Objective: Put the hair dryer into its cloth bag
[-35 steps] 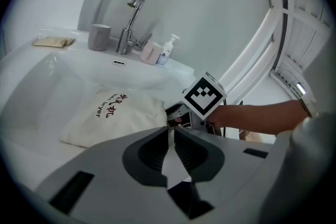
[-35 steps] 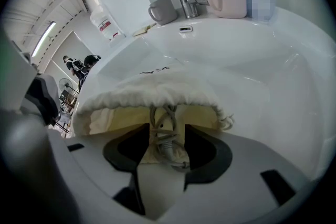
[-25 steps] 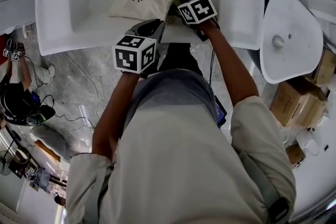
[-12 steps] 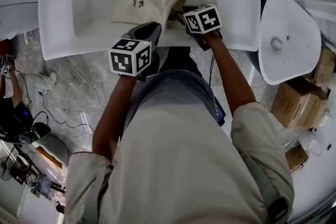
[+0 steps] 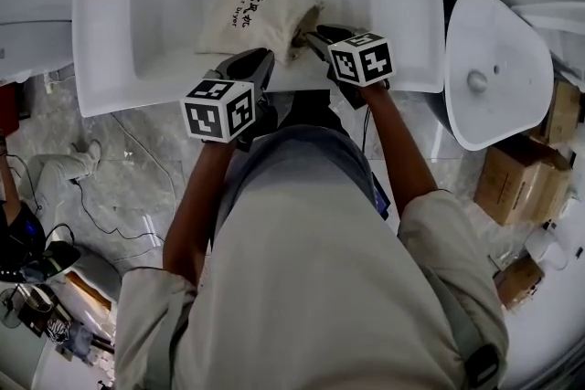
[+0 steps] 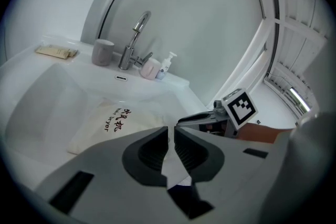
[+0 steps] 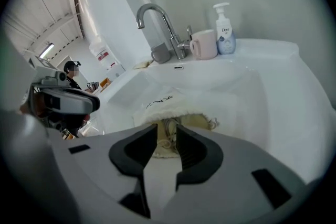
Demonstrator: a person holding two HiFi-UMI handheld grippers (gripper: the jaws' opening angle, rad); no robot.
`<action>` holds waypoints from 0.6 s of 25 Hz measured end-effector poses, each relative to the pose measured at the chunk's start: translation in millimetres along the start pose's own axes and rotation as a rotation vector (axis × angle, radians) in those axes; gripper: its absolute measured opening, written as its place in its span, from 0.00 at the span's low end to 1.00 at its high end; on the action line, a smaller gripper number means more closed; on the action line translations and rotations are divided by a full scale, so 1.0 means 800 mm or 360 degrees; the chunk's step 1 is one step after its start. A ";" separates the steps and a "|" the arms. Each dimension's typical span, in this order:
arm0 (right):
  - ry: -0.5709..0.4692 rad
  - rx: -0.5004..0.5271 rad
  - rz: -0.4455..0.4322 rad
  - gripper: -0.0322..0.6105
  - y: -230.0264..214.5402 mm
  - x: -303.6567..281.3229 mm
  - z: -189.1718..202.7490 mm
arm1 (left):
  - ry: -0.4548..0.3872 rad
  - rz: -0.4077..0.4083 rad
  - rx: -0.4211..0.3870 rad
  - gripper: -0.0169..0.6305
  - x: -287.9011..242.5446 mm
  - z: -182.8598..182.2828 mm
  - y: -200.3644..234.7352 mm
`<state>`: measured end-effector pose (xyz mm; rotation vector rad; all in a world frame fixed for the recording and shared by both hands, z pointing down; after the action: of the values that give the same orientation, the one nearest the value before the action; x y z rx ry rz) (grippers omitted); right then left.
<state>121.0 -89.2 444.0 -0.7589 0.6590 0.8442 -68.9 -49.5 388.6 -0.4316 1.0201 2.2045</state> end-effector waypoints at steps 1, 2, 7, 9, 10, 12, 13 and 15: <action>-0.0026 0.0003 0.0000 0.23 0.004 0.007 -0.001 | -0.0003 -0.0003 -0.0010 0.09 0.002 0.000 0.000; -0.0050 0.0003 -0.0002 0.23 0.008 0.013 -0.002 | -0.0008 -0.0006 -0.0021 0.09 0.005 -0.001 0.000; -0.0171 -0.0023 -0.0024 0.22 0.026 0.043 -0.011 | -0.0064 0.0009 -0.0071 0.09 0.020 -0.009 -0.005; -0.0231 -0.0045 -0.0028 0.21 0.032 0.057 -0.017 | -0.0095 0.0025 -0.0088 0.09 0.028 -0.013 -0.008; -0.0261 -0.0055 -0.0032 0.20 0.036 0.063 -0.021 | -0.0114 0.0029 -0.0094 0.09 0.033 -0.016 -0.009; -0.0314 -0.0057 -0.0037 0.19 0.043 0.075 -0.028 | -0.0155 0.0037 -0.0102 0.09 0.042 -0.021 -0.012; -0.0337 -0.0049 -0.0037 0.19 0.046 0.080 -0.032 | -0.0175 0.0044 -0.0106 0.08 0.046 -0.024 -0.013; -0.0378 -0.0034 -0.0029 0.19 0.054 0.091 -0.037 | -0.0212 0.0058 -0.0117 0.08 0.054 -0.029 -0.018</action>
<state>115.3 -64.4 358.0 -0.6699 0.4316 0.9096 -89.7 -41.9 343.0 -0.2963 0.8852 2.2758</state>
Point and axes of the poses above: the fingertips, and each gripper's own axes: x backward along the fingers, y to its left, z out of its underside, the point moved 8 cm from there along x, backward along the fingers, and after that the axes turned 4 degrees about z, right-handed, at the moved point
